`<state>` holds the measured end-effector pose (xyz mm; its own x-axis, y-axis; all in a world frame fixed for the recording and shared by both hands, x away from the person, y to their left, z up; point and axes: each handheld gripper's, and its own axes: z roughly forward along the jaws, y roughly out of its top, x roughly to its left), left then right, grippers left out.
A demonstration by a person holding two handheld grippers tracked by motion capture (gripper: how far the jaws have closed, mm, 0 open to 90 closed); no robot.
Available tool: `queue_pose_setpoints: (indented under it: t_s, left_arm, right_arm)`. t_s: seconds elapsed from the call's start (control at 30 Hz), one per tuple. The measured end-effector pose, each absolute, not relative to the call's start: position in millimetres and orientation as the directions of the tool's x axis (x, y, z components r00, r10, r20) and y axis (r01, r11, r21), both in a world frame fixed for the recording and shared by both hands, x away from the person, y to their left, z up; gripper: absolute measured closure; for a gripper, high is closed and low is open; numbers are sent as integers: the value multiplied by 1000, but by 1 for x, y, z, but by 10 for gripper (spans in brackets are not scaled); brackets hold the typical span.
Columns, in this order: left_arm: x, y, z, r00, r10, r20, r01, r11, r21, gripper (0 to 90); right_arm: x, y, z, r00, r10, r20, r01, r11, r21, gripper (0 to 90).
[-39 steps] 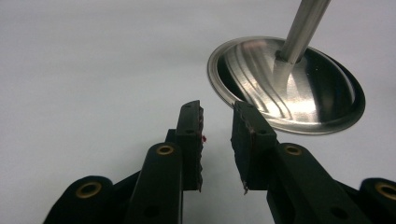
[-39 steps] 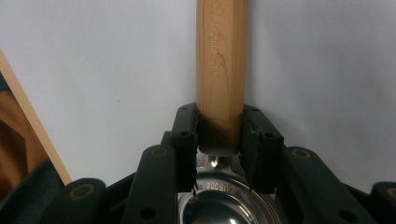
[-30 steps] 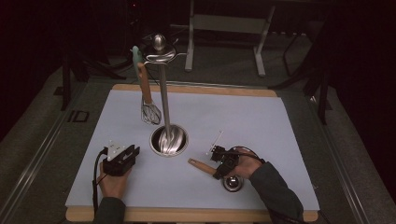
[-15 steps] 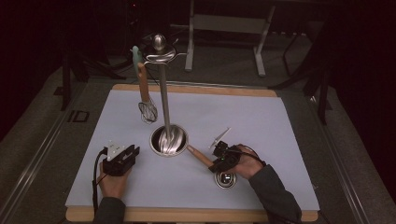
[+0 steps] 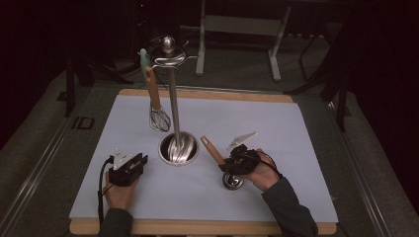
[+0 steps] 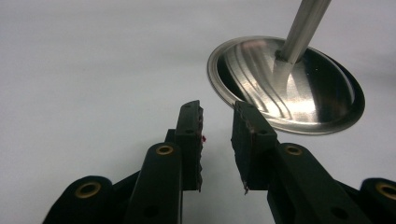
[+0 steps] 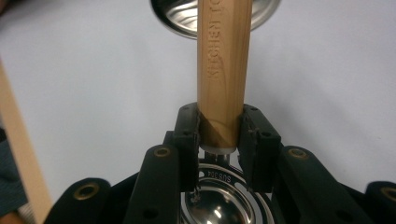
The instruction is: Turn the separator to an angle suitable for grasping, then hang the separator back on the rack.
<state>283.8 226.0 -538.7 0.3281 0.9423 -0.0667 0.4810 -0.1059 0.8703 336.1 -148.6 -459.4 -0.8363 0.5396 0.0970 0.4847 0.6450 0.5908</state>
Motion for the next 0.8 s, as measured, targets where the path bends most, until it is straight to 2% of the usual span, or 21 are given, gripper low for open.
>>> queue_pose_setpoints:
  t_s: [0.8]
  left_arm:
    - [284, 226, -539, 327, 943, -64, 480, -108, 871, 724]
  right_arm:
    - [321, -141, -436, -843, 534, 61, 414, 573, 707, 711]
